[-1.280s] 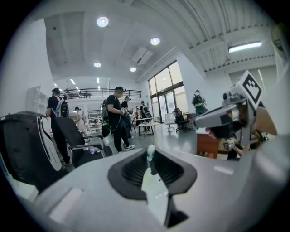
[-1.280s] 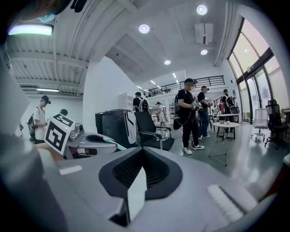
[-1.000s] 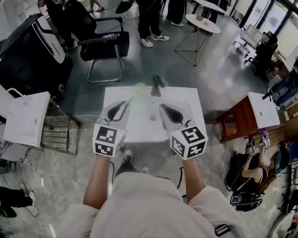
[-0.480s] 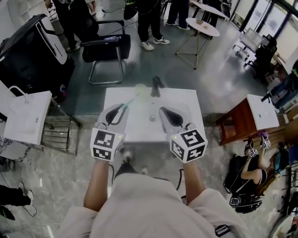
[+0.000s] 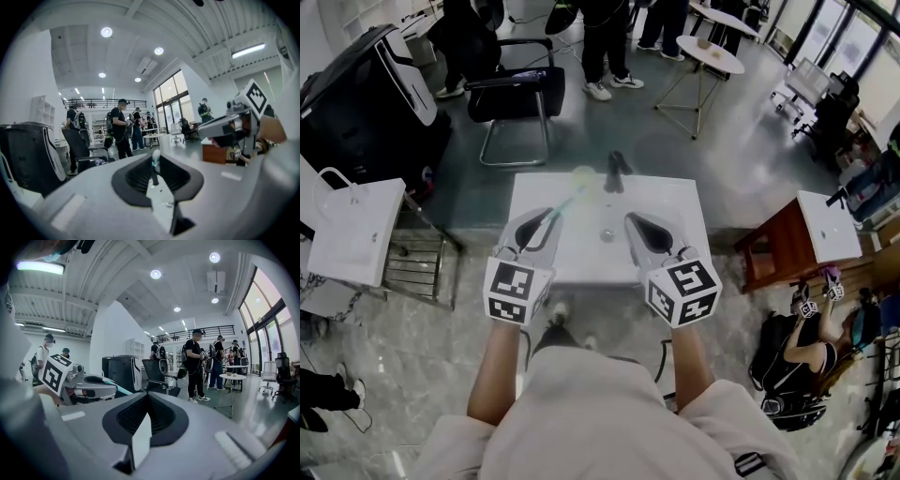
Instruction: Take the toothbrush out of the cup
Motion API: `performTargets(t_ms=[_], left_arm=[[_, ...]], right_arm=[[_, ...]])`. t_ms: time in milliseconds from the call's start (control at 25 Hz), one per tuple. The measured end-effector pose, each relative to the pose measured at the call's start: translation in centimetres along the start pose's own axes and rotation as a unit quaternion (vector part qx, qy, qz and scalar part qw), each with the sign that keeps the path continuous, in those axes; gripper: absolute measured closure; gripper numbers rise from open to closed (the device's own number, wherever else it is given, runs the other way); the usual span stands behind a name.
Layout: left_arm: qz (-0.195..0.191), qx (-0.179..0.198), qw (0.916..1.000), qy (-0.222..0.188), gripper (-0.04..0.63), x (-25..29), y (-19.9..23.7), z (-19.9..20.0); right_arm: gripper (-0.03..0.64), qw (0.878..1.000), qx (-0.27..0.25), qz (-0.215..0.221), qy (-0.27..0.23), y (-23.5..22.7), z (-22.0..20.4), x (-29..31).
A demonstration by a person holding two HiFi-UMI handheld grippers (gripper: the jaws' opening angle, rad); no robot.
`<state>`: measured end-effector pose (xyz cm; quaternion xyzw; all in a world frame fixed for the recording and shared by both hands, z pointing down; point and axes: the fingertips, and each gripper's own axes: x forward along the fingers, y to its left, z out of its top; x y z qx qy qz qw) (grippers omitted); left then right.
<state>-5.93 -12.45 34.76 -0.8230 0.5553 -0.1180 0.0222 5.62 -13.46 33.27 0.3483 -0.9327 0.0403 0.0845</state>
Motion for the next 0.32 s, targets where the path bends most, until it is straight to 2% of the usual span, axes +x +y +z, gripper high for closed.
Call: performTargets(t_ms=[320], left_arm=[[0.002, -0.004, 1.0000, 0.003, 0.545, -0.11, 0.50, -0.63]], right_arm=[[0.611, 1.000, -0.005, 0.005, 0.006, 0.64, -0.74, 0.87]])
